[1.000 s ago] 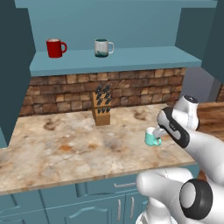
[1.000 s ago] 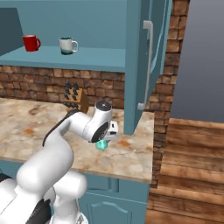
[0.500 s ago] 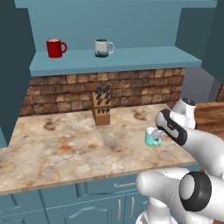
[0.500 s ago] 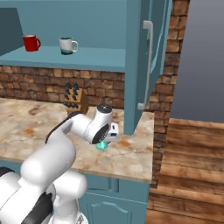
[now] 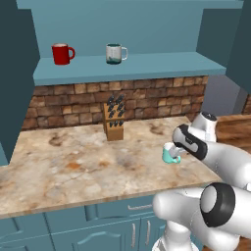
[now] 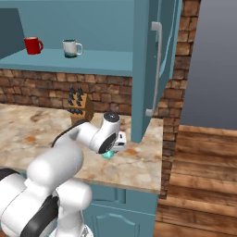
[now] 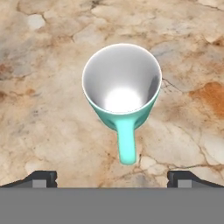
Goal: Pick the mug on the counter and place it in the cabinet with the handle facing the right, like the mugs already inside.
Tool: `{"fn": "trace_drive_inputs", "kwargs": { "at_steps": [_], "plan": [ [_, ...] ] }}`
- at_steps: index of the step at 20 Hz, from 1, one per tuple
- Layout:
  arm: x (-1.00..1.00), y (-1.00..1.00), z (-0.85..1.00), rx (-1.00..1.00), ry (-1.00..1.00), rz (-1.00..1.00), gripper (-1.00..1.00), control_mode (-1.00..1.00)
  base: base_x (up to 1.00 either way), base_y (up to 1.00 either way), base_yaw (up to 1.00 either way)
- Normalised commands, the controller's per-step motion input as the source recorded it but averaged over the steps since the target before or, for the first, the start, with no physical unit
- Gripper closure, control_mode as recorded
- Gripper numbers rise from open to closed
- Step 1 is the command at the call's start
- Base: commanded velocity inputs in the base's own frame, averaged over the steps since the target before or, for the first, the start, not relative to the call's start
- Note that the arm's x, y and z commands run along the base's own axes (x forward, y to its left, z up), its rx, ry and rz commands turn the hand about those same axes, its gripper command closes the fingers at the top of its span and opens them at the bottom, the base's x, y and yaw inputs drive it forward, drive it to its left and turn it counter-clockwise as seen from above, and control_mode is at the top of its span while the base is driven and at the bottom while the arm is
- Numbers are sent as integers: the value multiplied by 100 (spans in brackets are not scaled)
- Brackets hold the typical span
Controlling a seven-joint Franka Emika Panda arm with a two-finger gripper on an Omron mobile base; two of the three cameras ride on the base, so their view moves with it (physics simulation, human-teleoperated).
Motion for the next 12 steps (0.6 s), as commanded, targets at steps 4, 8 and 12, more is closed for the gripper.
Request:
{"fn": "trace_drive_inputs", "kwargs": {
  "at_steps": [4,8,12],
  "plan": [
    [14,0,-11,0,0,0,-100,-100,0,0,0],
    [16,0,-11,0,0,0,-100,-100,0,0,0],
    [17,0,-10,0,0,0,-100,-100,0,0,0]
  ]
}}
